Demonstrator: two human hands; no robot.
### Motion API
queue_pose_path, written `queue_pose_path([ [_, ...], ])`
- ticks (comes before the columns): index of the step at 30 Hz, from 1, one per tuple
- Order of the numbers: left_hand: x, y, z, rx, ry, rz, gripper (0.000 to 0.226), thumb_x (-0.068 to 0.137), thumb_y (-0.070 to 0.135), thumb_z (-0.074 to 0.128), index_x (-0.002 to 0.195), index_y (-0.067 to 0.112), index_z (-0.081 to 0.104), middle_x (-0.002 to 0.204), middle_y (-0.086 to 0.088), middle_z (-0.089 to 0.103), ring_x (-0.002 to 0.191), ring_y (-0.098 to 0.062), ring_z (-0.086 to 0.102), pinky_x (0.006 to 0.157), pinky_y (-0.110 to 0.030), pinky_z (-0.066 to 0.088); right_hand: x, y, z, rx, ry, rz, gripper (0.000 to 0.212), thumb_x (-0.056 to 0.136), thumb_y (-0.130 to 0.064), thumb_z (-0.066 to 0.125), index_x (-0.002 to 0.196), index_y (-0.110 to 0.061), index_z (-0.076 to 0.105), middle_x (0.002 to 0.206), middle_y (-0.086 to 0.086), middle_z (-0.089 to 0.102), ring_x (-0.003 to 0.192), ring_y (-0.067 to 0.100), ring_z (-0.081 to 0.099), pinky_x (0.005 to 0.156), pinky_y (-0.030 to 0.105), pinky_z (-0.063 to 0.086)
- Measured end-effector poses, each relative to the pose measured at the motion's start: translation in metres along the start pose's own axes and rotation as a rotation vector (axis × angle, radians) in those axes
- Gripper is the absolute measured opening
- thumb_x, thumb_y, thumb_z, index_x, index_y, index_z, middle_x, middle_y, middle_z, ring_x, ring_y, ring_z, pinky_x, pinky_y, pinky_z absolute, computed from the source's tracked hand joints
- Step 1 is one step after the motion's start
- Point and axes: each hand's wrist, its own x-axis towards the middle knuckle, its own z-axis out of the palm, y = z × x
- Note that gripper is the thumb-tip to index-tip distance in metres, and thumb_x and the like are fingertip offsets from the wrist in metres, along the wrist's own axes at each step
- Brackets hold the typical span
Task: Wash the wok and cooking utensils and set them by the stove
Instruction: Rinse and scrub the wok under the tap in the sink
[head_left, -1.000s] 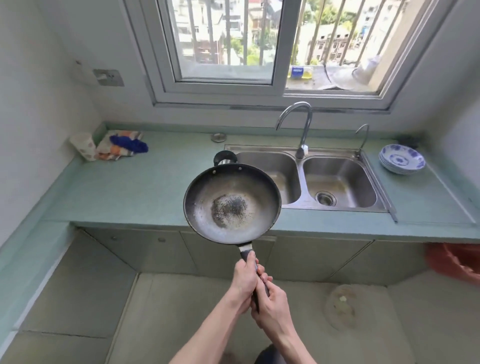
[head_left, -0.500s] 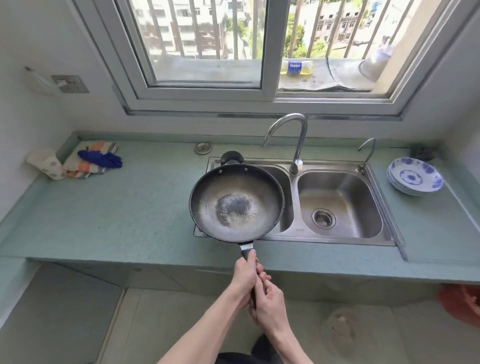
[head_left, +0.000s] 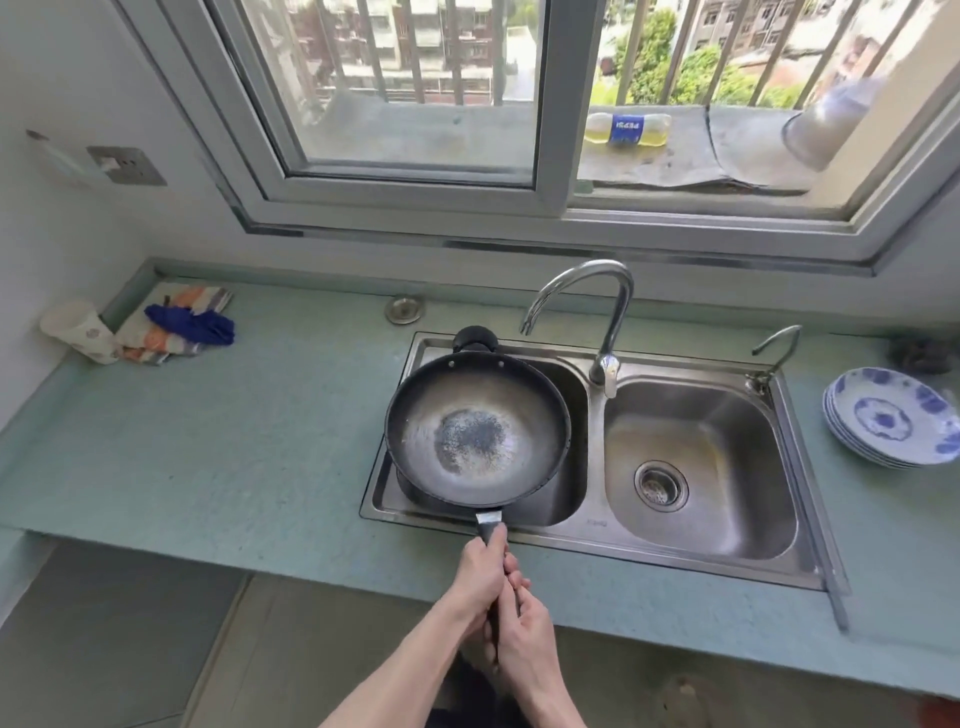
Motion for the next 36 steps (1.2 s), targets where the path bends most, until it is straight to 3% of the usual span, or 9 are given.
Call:
queue_pose_path([
  [2,0.007,0.009,0.000,0.021,-0.031,0.014,0.034,0.108,0.030,0.043,0.080,0.011,0.040,0.056,-0.002,0.040,0.046,-0.018,0.043,0.055,-0.031,0.050,0.007,-0.011,0.001,0.006,-0.014,0.018,0.031,0.108,-0.033,0.047,0.115,-0.016,0.071,0.064,-0.005,0.067,0.054,0.012,0.057,0.050,0.025,0.046],
  [7,0.025,0.031,-0.010,0.055,-0.096,0.003,0.030,0.108,0.029,0.043,0.086,0.009,0.043,0.058,-0.002,0.042,0.048,-0.017,0.042,0.054,-0.031,0.050,0.025,-0.024,0.018,-0.028,-0.018,0.063,0.044,0.110,-0.039,0.039,0.099,-0.007,0.067,0.058,0.008,0.057,0.049,0.022,0.049,0.045,0.031,0.037],
  [14,0.042,0.041,-0.020,0.077,-0.179,-0.034,0.028,0.108,0.031,0.044,0.090,0.010,0.042,0.058,-0.001,0.043,0.048,-0.016,0.042,0.057,-0.032,0.051,0.035,-0.031,0.035,-0.105,0.042,0.039,0.034,0.109,-0.042,0.037,0.117,-0.026,0.067,0.067,0.004,0.068,0.057,0.013,0.060,0.053,0.032,0.047],
  [17,0.048,0.039,-0.023,0.075,-0.187,-0.039,0.027,0.108,0.031,0.044,0.091,0.010,0.042,0.058,0.000,0.043,0.049,-0.016,0.042,0.058,-0.032,0.052,0.034,-0.035,0.038,-0.116,0.068,0.021,0.024,0.110,-0.037,0.038,0.107,-0.041,0.061,0.076,0.014,0.073,0.061,0.014,0.064,0.057,0.034,0.051],
  [19,0.053,0.037,-0.026,0.071,-0.193,-0.047,0.027,0.108,0.032,0.045,0.091,0.010,0.042,0.058,0.000,0.044,0.049,-0.016,0.043,0.060,-0.033,0.052,0.032,-0.039,0.041,-0.120,0.088,-0.003,0.024,0.111,-0.034,0.037,0.104,-0.045,0.058,0.076,0.007,0.073,0.068,0.017,0.073,0.060,0.029,0.054],
  [22,0.058,0.035,-0.029,0.066,-0.186,-0.056,0.027,0.107,0.032,0.046,0.094,0.010,0.042,0.059,0.001,0.044,0.049,-0.016,0.043,0.062,-0.033,0.052,0.034,-0.039,0.043,-0.152,0.087,-0.001,0.026,0.111,-0.035,0.038,0.099,-0.038,0.061,0.076,0.009,0.073,0.069,0.017,0.072,0.067,0.040,0.058],
  [26,0.061,0.034,-0.032,0.031,-0.184,-0.067,0.026,0.107,0.030,0.046,0.092,0.009,0.043,0.058,-0.001,0.044,0.048,-0.016,0.043,0.060,-0.034,0.051,0.037,-0.031,0.038,-0.212,0.014,0.051,0.026,0.109,-0.039,0.040,0.114,-0.033,0.065,0.095,-0.002,0.077,0.086,0.006,0.072,0.085,0.038,0.058],
  [31,0.065,0.032,-0.036,-0.085,-0.140,-0.164,0.025,0.105,0.026,0.051,0.094,0.004,0.051,0.061,-0.007,0.052,0.051,-0.021,0.050,0.056,-0.032,0.047,0.045,-0.035,0.030,-0.244,-0.064,0.136,0.035,0.108,-0.029,0.040,0.095,-0.009,0.066,0.079,0.004,0.076,0.068,0.011,0.067,0.068,0.034,0.054],
  [36,0.056,0.017,-0.045,0.027,-0.177,-0.224,0.038,0.103,0.034,0.054,0.095,0.000,0.069,0.088,-0.018,0.077,0.073,-0.023,0.072,0.069,-0.030,0.055,0.054,-0.030,0.022,-0.370,-0.104,0.116,0.041,0.097,-0.034,0.034,0.081,-0.005,0.057,0.093,0.009,0.066,0.078,0.013,0.058,0.073,0.041,0.057],
])
